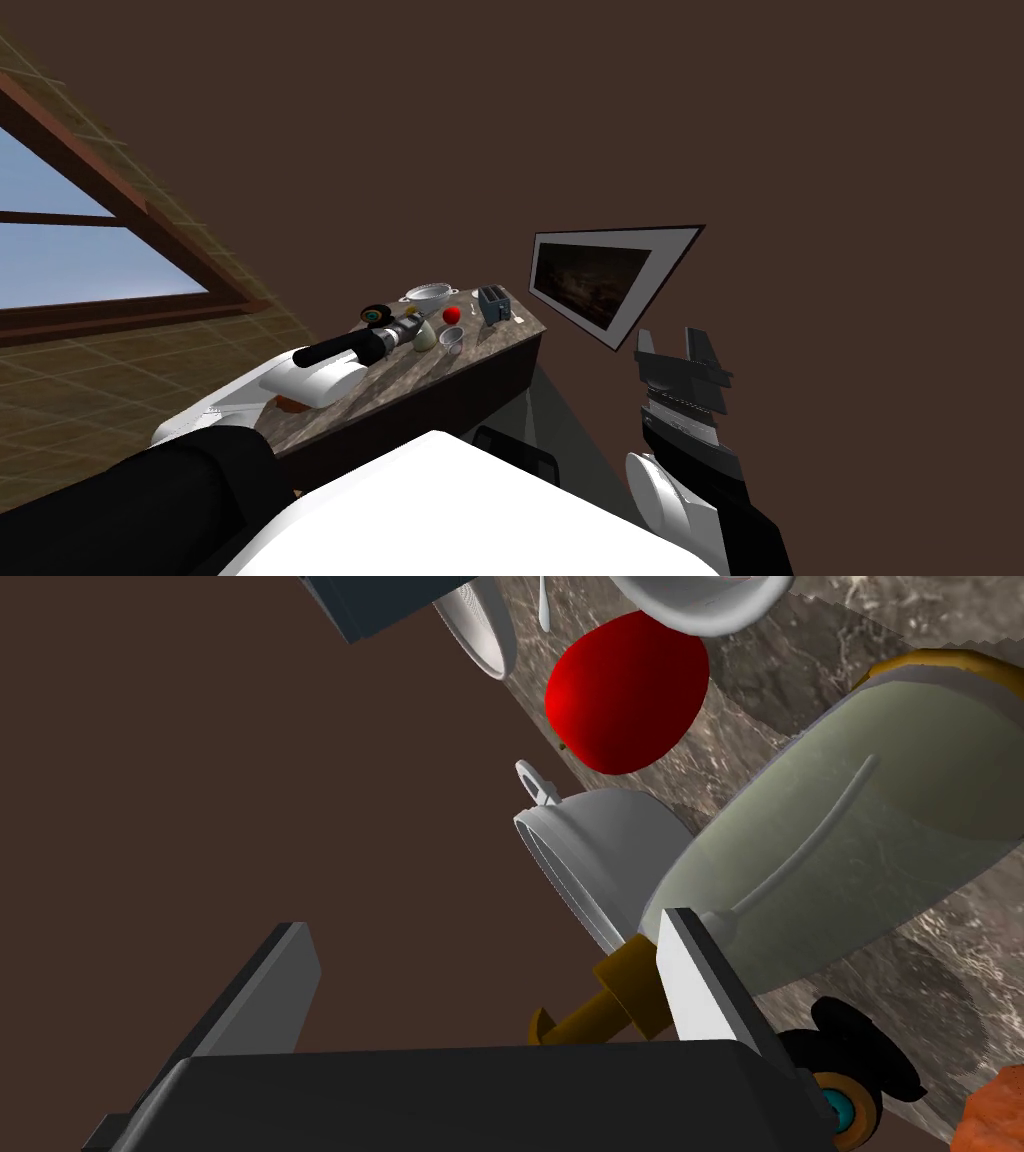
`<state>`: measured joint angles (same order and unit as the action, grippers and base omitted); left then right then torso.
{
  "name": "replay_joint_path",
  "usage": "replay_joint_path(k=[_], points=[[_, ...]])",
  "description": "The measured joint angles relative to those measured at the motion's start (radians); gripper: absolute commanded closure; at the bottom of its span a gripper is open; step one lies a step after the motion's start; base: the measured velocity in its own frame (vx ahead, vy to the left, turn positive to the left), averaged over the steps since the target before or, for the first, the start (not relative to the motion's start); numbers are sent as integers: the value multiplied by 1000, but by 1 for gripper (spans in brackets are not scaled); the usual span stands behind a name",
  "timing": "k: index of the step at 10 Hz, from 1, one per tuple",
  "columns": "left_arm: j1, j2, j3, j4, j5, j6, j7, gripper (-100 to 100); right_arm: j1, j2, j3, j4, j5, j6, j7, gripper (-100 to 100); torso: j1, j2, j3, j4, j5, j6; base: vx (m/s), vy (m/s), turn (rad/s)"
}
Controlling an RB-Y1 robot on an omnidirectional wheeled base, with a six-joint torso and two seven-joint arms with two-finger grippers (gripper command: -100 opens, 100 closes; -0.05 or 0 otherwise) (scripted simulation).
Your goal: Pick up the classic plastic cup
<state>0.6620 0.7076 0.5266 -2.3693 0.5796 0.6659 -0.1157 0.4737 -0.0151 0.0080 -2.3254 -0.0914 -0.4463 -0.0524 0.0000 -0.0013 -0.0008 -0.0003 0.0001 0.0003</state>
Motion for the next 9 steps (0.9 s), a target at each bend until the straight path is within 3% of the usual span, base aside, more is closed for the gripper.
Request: replay_joint_path(k=[4, 6, 9], points=[[22, 55, 41, -1, 80, 124, 15, -100, 0, 0, 0, 0, 0, 0, 0, 0, 0, 0, 0, 0, 0, 0, 19, 2, -92], [23, 63, 44, -2, 93, 174, 19, -100, 0, 0, 0, 0, 0, 0, 0, 0, 0, 1, 0, 0, 0, -1, 8, 2, -59], [38, 100, 71, -5, 149, 258, 33, -100, 0, 0, 0, 0, 0, 0, 0, 0, 0, 0, 0, 0, 0, 0, 19, 5, -89]])
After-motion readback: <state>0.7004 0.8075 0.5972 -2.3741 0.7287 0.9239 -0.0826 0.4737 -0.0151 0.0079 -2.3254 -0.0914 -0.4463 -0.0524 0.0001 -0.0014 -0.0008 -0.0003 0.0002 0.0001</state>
